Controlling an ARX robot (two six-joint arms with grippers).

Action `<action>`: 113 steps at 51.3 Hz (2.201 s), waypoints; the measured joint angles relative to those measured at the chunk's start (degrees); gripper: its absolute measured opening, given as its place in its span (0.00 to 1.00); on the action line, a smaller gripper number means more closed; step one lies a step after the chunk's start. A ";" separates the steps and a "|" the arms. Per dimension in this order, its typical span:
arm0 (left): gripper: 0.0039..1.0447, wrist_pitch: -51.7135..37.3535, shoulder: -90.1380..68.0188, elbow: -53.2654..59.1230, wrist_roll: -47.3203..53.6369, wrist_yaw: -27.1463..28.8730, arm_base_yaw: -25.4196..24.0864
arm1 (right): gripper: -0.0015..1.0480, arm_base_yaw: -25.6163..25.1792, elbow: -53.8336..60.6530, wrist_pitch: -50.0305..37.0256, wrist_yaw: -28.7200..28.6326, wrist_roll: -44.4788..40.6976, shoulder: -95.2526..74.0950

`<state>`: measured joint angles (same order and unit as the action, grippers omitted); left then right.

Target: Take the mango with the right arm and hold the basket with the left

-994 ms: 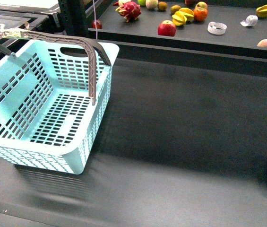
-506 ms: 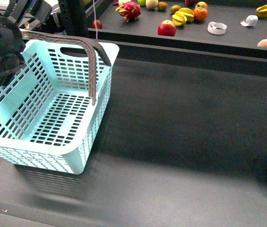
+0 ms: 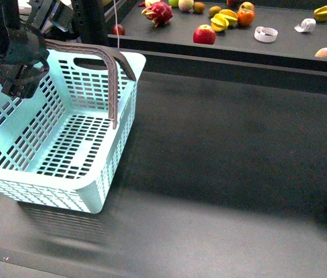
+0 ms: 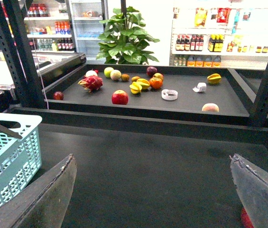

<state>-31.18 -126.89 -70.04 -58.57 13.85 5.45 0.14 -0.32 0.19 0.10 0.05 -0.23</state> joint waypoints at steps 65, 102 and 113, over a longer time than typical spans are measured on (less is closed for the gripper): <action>0.08 -17.46 30.47 31.02 33.18 -17.90 13.66 | 0.92 0.00 0.00 0.00 0.00 0.00 0.00; 0.08 -25.00 31.54 35.87 41.83 -23.82 25.42 | 0.92 0.00 0.00 0.00 0.00 -0.02 0.00; 0.08 -25.00 31.52 35.87 42.23 -23.21 25.35 | 0.92 0.00 0.00 0.00 -0.02 -0.02 0.00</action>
<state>-56.18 -95.37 -34.17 -16.34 -9.37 30.81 0.14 -0.32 0.19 0.08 0.03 -0.23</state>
